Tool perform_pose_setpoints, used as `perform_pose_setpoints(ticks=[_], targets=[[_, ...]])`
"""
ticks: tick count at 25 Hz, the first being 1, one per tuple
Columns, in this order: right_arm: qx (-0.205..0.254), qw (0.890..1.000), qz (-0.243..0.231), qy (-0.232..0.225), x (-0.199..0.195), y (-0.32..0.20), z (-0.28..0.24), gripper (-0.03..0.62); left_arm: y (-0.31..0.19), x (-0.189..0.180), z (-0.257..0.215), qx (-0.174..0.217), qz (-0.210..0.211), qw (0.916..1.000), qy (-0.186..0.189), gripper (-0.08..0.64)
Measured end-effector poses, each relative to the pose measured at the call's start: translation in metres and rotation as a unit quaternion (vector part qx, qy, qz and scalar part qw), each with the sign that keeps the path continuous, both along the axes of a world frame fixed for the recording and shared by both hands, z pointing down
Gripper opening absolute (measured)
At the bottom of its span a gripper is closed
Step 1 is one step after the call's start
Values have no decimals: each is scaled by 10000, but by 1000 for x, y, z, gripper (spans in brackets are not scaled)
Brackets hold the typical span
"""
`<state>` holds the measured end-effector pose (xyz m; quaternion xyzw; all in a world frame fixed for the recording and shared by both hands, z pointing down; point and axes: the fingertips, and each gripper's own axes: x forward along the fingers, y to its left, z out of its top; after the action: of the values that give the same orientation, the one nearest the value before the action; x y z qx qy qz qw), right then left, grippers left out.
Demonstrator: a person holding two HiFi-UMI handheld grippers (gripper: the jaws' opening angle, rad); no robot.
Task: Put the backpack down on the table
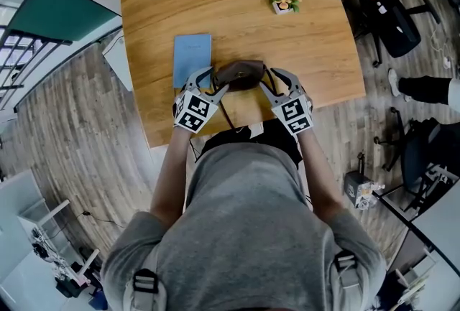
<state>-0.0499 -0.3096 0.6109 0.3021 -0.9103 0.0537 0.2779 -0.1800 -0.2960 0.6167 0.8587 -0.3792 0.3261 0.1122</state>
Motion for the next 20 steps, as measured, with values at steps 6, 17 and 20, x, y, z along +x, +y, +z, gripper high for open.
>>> perform_pose_setpoints(ticks=[6, 17, 20], targets=[[83, 9999, -97, -83, 6, 11, -10, 129, 12, -5, -8, -20, -16, 10000, -11, 264], [108, 9992, -384, 85, 4, 23, -8, 6, 36, -14, -16, 36, -114, 9998, -129, 94], [155, 9988, -455, 107, -2, 21, -10, 6, 36, -18, -17, 37, -149, 9998, -131, 62]])
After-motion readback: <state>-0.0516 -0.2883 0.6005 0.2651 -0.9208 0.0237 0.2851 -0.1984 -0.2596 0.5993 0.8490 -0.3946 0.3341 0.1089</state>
